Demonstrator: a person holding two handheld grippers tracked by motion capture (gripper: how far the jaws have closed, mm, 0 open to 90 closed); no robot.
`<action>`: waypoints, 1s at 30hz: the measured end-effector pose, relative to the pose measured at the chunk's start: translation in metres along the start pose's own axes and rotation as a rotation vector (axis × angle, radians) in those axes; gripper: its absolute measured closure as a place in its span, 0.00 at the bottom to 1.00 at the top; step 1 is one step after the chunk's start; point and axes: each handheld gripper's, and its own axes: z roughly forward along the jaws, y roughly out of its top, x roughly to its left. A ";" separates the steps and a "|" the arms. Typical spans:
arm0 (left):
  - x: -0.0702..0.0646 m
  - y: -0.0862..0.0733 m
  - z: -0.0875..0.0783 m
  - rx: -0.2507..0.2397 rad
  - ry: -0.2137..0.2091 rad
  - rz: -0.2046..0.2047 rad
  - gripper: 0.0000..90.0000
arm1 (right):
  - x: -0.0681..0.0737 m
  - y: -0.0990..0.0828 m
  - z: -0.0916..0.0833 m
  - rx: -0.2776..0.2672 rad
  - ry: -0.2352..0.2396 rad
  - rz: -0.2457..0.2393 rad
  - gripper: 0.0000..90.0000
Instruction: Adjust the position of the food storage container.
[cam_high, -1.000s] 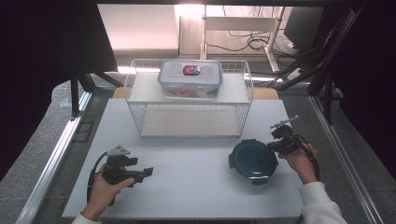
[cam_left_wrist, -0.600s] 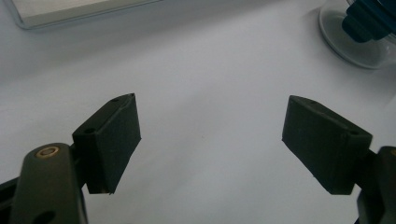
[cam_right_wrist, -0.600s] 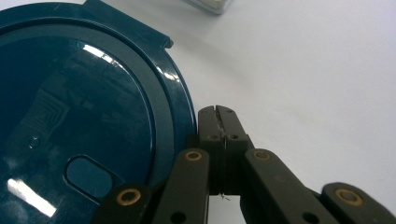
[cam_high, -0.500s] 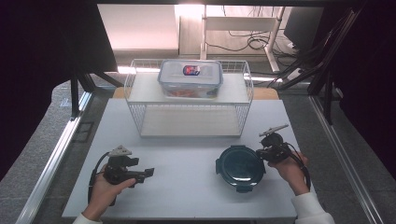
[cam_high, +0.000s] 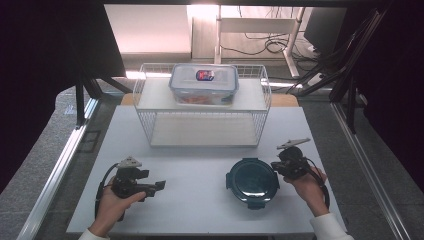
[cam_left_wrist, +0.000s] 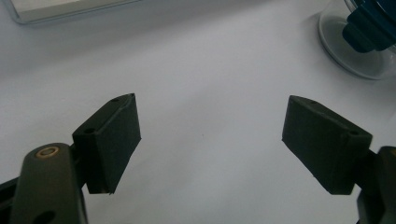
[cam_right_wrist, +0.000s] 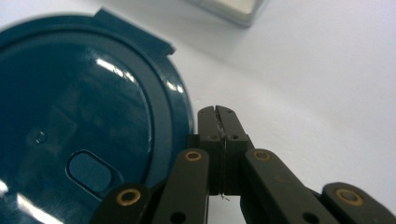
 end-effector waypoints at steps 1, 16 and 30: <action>0.000 0.000 0.000 0.001 -0.001 0.002 0.21 | -0.003 -0.003 -0.003 -0.004 -0.001 0.012 0.99; -0.003 0.000 0.001 0.006 -0.004 0.008 0.21 | -0.006 -0.044 -0.004 0.055 0.036 0.077 0.99; -0.002 0.000 0.004 0.012 -0.007 0.004 0.21 | 0.007 -0.034 0.002 0.073 0.057 0.052 0.99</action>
